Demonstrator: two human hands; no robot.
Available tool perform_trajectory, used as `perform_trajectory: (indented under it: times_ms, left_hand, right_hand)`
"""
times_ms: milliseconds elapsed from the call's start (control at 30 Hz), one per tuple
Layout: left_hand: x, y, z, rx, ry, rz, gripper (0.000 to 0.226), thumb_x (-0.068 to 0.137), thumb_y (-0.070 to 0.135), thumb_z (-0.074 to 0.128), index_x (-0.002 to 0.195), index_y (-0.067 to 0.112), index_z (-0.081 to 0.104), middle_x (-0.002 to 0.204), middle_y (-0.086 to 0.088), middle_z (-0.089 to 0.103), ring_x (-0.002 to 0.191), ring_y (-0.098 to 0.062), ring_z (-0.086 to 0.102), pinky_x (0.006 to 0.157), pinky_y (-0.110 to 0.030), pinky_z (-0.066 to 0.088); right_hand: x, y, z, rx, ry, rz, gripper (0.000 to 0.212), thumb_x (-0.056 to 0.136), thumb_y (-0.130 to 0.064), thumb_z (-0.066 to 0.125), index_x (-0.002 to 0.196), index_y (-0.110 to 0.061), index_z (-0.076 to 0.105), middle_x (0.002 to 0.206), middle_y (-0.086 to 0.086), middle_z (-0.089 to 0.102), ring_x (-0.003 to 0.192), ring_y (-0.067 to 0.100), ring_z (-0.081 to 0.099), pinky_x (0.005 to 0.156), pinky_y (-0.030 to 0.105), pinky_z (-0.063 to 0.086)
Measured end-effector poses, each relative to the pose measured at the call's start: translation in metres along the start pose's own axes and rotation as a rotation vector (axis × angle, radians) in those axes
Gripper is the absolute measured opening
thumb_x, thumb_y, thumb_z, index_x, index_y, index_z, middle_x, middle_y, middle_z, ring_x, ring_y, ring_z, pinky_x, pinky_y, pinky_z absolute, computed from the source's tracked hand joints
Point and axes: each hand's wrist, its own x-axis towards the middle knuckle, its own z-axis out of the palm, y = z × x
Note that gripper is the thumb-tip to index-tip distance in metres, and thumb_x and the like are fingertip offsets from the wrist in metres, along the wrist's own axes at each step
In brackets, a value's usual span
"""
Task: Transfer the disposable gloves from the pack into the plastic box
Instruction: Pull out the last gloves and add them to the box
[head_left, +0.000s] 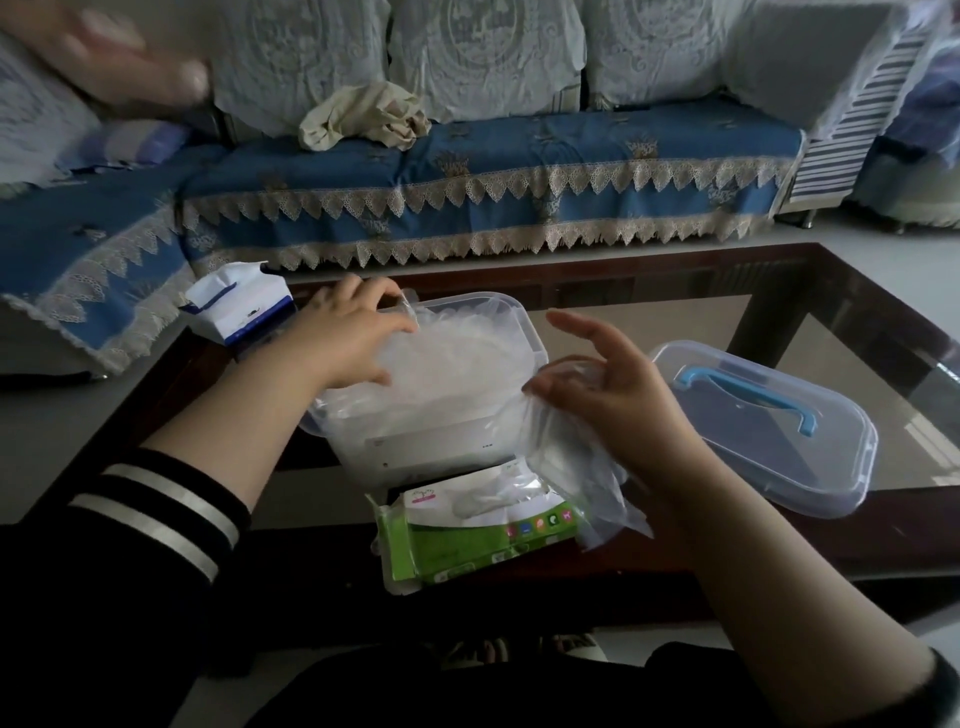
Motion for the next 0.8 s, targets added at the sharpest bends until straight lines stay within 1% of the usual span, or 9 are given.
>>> perform_trajectory:
  times_ms: [100, 200, 333, 400, 467, 534, 634, 700, 800]
  left_hand:
    - [-0.003, 0.001, -0.009, -0.085, 0.195, -0.024, 0.039, 0.094, 0.014, 0.058, 0.126, 0.034, 0.061, 0.136, -0.002, 0.037, 0.126, -0.03, 0.03, 0.101, -0.043, 0.033]
    - [-0.006, 0.003, -0.021, -0.083, 0.303, -0.032, 0.042, 0.092, -0.002, 0.052, 0.118, 0.027, 0.068, 0.114, -0.003, 0.044, 0.112, -0.028, 0.035, 0.089, -0.038, 0.036]
    - [-0.014, 0.024, -0.043, -0.321, 0.458, -0.055, 0.022, 0.095, 0.026, 0.06, 0.115, 0.018, 0.067, 0.097, -0.001, 0.051, 0.102, -0.026, 0.048, 0.082, -0.035, 0.04]
    - [-0.024, 0.048, -0.061, -0.633, 0.344, -0.045, 0.041, 0.088, 0.055, 0.056, 0.109, 0.021, 0.063, 0.094, 0.005, 0.058, 0.092, -0.015, 0.056, 0.077, -0.03, 0.043]
    - [-0.036, 0.071, -0.075, -0.889, 0.008, 0.028, 0.065, 0.067, 0.081, 0.045, 0.107, 0.032, 0.055, 0.095, 0.012, 0.064, 0.087, -0.001, 0.06, 0.079, -0.026, 0.046]
    - [-0.043, 0.088, -0.077, -0.985, -0.215, 0.112, 0.081, 0.051, 0.087, 0.051, 0.113, 0.035, 0.052, 0.095, 0.009, 0.071, 0.086, 0.001, 0.066, 0.081, -0.024, 0.049]
    - [-0.042, 0.097, -0.067, -1.158, -0.262, 0.1, 0.08, 0.062, 0.058, 0.068, 0.129, 0.017, 0.052, 0.1, -0.007, 0.074, 0.088, -0.013, 0.071, 0.081, -0.028, 0.056]
    - [-0.042, 0.098, -0.064, -1.237, -0.215, 0.065, 0.057, 0.072, 0.038, 0.069, 0.122, 0.013, 0.059, 0.102, -0.014, 0.072, 0.085, -0.02, 0.069, 0.08, -0.031, 0.058]
    - [-0.043, 0.096, -0.067, -1.194, -0.088, 0.054, 0.016, 0.087, 0.021, 0.066, 0.101, 0.012, 0.068, 0.097, -0.015, 0.07, 0.077, -0.014, 0.065, 0.073, -0.022, 0.057]
  right_hand:
    - [0.001, -0.002, 0.004, 0.059, 0.066, -0.038, 0.056, 0.081, -0.012, 0.071, 0.128, -0.031, 0.046, 0.09, -0.002, 0.074, 0.087, 0.006, 0.069, 0.091, 0.029, 0.052]
    - [0.002, -0.002, 0.009, 0.121, 0.129, -0.063, 0.057, 0.081, -0.008, 0.072, 0.129, -0.027, 0.047, 0.09, 0.001, 0.073, 0.088, 0.007, 0.069, 0.094, 0.028, 0.051]
    - [0.004, 0.001, 0.015, 0.144, 0.187, -0.095, 0.055, 0.082, -0.007, 0.071, 0.127, -0.027, 0.046, 0.089, -0.001, 0.073, 0.091, 0.009, 0.069, 0.09, 0.023, 0.051]
    - [0.005, 0.002, 0.018, 0.139, 0.199, -0.124, 0.054, 0.083, -0.005, 0.07, 0.127, -0.026, 0.046, 0.089, -0.004, 0.074, 0.094, 0.008, 0.068, 0.093, 0.028, 0.051]
    - [0.005, 0.001, 0.02, 0.106, 0.197, -0.159, 0.055, 0.084, -0.002, 0.068, 0.127, -0.027, 0.046, 0.094, -0.006, 0.073, 0.098, 0.009, 0.067, 0.096, 0.035, 0.05]
    - [0.004, 0.001, 0.022, 0.106, 0.186, -0.18, 0.057, 0.083, -0.002, 0.069, 0.129, -0.027, 0.046, 0.104, -0.006, 0.07, 0.104, 0.011, 0.064, 0.095, 0.039, 0.051]
    - [0.004, 0.001, 0.023, 0.183, 0.141, -0.183, 0.062, 0.082, 0.0, 0.068, 0.133, -0.024, 0.043, 0.118, 0.0, 0.062, 0.11, 0.013, 0.062, 0.093, 0.041, 0.053]
    - [0.005, 0.002, 0.021, 0.15, 0.13, -0.165, 0.067, 0.081, -0.005, 0.072, 0.137, -0.026, 0.041, 0.121, 0.0, 0.058, 0.111, 0.012, 0.06, 0.095, 0.036, 0.052]
    - [0.006, 0.004, 0.014, 0.059, 0.093, -0.072, 0.076, 0.078, -0.013, 0.076, 0.141, -0.027, 0.036, 0.119, -0.002, 0.057, 0.111, 0.011, 0.059, 0.093, 0.028, 0.052]
